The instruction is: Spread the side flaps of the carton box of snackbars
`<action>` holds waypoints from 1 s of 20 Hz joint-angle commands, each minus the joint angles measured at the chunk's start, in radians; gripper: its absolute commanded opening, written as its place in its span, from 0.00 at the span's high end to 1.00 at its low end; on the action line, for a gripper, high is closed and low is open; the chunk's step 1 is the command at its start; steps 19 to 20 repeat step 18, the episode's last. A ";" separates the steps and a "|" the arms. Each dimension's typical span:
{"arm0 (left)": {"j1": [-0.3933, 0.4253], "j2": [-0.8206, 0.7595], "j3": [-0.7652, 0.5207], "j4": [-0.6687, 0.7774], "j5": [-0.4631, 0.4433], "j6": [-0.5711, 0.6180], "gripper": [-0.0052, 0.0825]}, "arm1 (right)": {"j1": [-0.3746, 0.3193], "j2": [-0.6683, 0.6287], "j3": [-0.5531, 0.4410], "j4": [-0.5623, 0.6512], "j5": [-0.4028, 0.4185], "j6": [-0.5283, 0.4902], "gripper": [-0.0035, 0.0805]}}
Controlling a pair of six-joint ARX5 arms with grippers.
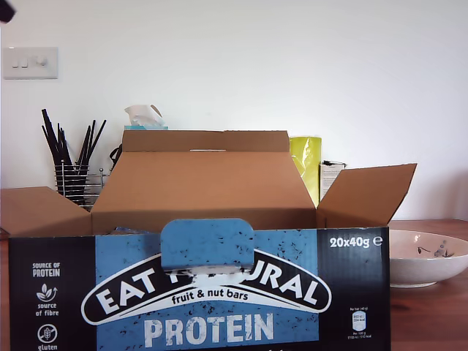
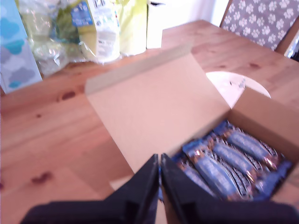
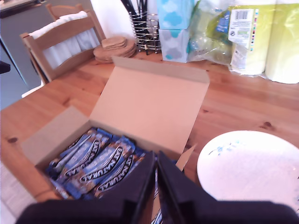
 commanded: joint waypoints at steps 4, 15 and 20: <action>0.000 -0.026 -0.014 -0.054 0.045 -0.003 0.97 | 0.006 -0.013 -0.037 -0.042 0.003 0.016 0.97; 0.000 -0.024 -0.014 -0.138 0.044 -0.002 0.97 | 0.006 -0.009 -0.037 -0.088 0.003 0.016 0.97; 0.000 -0.024 -0.014 -0.138 0.044 -0.002 0.97 | 0.006 -0.009 -0.037 -0.088 0.003 0.016 0.97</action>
